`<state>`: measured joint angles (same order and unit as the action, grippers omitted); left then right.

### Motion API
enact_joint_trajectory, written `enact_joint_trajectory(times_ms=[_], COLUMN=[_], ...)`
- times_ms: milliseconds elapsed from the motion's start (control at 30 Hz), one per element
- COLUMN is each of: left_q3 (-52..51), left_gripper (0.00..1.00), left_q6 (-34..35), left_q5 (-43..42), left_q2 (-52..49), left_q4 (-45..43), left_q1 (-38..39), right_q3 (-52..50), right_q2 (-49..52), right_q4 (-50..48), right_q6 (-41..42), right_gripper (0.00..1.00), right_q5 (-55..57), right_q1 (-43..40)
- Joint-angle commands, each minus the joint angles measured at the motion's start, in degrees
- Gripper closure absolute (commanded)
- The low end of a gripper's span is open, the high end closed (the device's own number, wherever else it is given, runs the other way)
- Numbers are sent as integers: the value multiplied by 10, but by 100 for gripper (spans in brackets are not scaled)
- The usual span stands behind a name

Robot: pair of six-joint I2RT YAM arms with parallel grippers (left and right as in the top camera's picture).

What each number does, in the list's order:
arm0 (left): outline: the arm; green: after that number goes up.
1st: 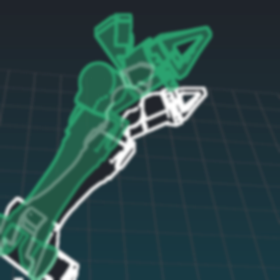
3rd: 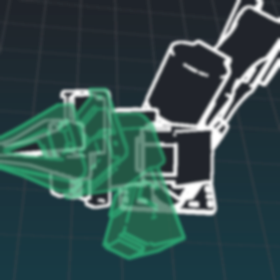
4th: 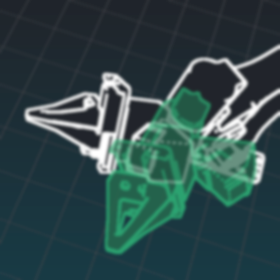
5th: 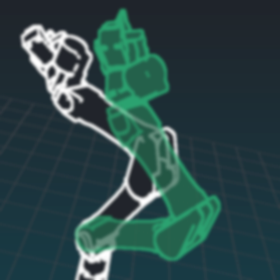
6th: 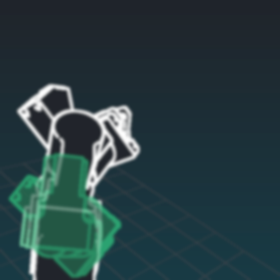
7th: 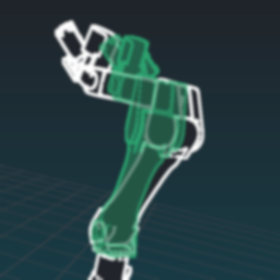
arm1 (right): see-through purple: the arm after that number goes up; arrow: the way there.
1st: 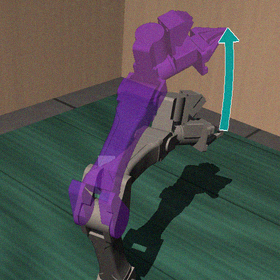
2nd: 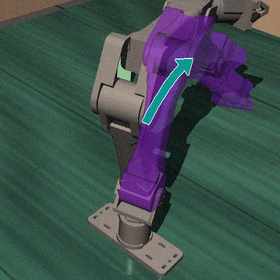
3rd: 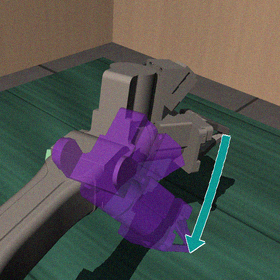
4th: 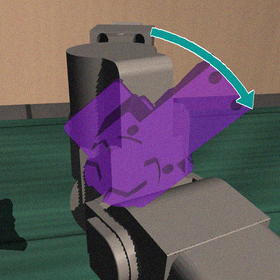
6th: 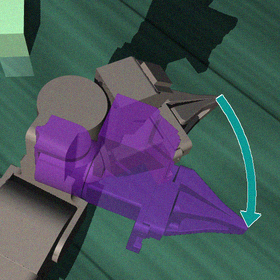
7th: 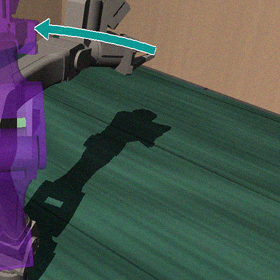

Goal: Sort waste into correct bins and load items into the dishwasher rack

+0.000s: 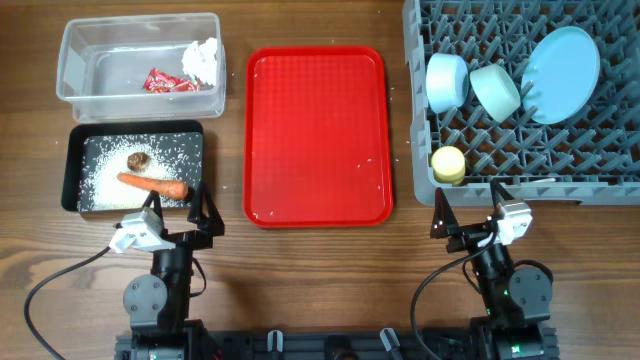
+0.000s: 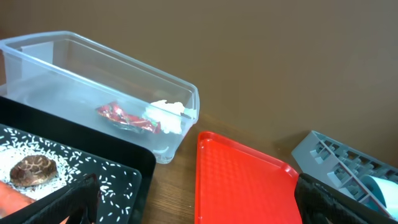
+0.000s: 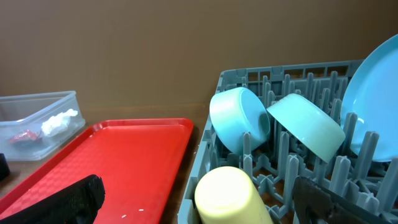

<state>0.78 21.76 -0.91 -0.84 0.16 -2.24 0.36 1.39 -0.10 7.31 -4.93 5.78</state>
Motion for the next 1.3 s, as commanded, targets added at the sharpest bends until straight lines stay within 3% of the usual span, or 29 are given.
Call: enact_joint_trajectory(times_ms=[0,1267], left_q3=[-4,-4], left_gripper=[0,0], left_q6=[11,12], left_q5=[7,3], left_q2=[7,5], left_q4=[17,41], left_q1=[3,9], right_q3=[-1,-1], right_q2=[-1,0], right_q4=[-2,-2], right_q6=[3,3], right_gripper=[0,0], right_q5=[-5,-5], right_q1=[-2,-2])
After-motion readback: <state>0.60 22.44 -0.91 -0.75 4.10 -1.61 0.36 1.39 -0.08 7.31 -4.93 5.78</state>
